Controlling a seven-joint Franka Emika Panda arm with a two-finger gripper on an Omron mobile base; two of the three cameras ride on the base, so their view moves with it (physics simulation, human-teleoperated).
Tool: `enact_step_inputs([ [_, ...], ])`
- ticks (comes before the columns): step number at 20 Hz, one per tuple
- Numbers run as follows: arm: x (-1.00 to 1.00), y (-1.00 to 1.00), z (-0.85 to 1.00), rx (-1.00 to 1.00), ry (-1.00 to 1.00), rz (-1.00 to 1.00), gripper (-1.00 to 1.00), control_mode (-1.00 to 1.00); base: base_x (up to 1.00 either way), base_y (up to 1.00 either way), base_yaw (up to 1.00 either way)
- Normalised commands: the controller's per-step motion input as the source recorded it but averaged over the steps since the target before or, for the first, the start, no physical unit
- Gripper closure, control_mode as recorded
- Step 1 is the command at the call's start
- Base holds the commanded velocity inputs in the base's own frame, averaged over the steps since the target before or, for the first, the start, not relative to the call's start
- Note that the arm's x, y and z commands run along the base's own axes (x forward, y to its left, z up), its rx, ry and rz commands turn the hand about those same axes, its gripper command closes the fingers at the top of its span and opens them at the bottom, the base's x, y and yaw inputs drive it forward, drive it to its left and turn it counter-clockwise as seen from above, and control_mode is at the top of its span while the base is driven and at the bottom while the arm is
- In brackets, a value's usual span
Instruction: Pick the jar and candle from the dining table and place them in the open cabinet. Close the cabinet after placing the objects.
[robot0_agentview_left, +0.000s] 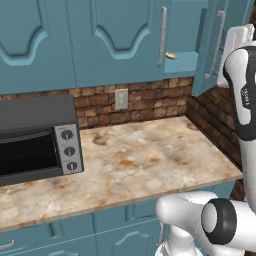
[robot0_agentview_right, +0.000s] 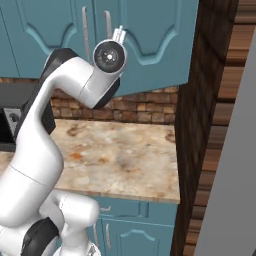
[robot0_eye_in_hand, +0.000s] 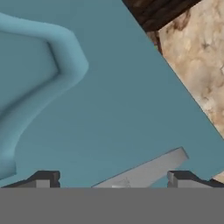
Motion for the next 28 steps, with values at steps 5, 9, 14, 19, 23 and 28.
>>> enact_step_inputs([
  [5, 0.96, 0.13, -0.17, 0.08, 0.01, -0.07, -1.00, -1.00, 0.00, 0.00, 0.00],
  [9, 1.00, 0.00, -0.07, 0.09, 0.08, 0.00, -1.00, -1.00, 0.00, 0.00, 0.00],
  [14, 1.00, 0.00, -0.21, 0.10, 0.01, -0.01, -1.00, -1.00, 0.00, 0.00, 0.00],
  [19, 0.90, 0.00, -0.26, 0.12, -0.01, -0.02, -1.00, -1.00, 0.00, 0.00, 0.00],
  [23, 1.00, 0.04, -0.34, 0.09, 0.00, -0.03, -1.00, -1.00, 0.00, 0.00, 0.00],
  [28, 0.52, 0.08, -0.22, 0.05, 0.00, -0.04, -1.00, -1.00, 0.00, 0.00, 0.00],
])
